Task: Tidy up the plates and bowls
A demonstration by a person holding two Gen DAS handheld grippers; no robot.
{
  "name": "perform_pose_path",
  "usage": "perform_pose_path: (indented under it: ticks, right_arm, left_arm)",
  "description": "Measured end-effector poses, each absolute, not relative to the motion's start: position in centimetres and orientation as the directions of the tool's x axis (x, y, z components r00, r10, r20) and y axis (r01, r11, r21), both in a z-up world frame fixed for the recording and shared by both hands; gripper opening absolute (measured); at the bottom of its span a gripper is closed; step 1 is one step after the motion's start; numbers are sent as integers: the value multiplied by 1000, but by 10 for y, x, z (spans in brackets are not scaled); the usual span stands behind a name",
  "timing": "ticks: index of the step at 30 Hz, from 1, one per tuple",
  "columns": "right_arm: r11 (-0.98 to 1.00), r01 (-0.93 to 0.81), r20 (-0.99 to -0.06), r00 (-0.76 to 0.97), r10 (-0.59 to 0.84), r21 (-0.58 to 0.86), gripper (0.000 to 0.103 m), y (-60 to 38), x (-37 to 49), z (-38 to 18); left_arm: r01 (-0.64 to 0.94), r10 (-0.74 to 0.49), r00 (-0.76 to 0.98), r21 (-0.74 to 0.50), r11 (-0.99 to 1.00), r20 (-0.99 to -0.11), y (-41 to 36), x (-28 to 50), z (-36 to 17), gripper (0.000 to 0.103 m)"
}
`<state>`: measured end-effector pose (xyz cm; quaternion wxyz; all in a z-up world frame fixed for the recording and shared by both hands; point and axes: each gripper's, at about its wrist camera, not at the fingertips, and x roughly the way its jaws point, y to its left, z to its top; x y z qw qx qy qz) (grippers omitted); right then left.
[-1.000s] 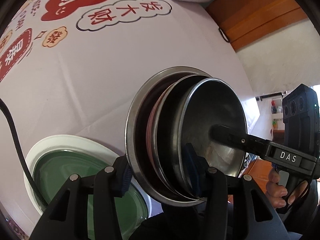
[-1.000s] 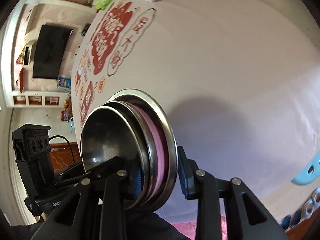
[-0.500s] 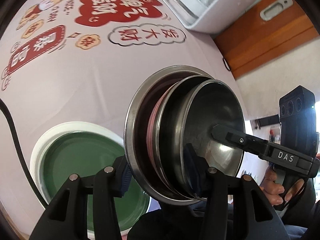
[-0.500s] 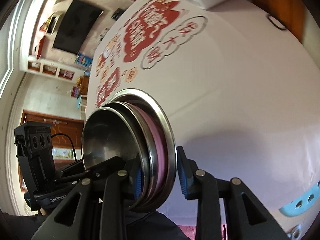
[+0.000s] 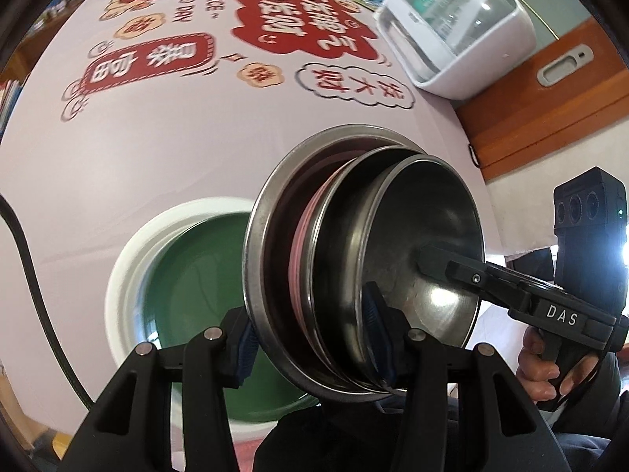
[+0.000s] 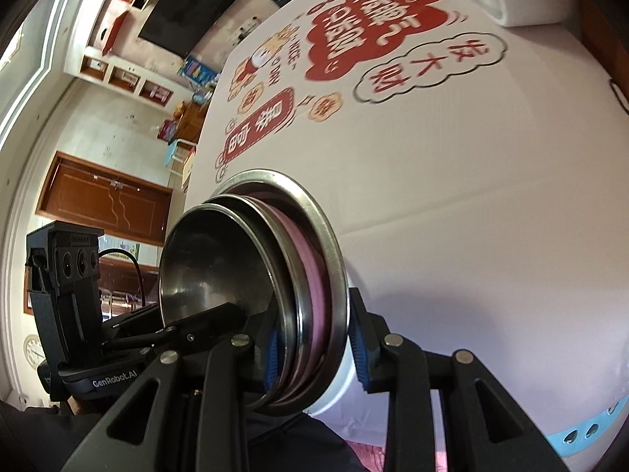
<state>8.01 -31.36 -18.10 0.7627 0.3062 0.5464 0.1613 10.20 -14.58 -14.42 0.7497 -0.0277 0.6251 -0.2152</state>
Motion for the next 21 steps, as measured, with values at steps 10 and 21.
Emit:
perform_pose_path:
  ticks: [10, 21]
  right_arm:
    - [774, 86, -758, 293, 582, 627, 30, -262, 86, -194]
    - [794, 161, -802, 255, 540, 586, 30, -227, 78, -212]
  left_arm:
    - [250, -329, 87, -300, 921, -940, -100, 94, -157, 46]
    - [258, -327, -13, -319, 912, -945, -66, 86, -182, 46]
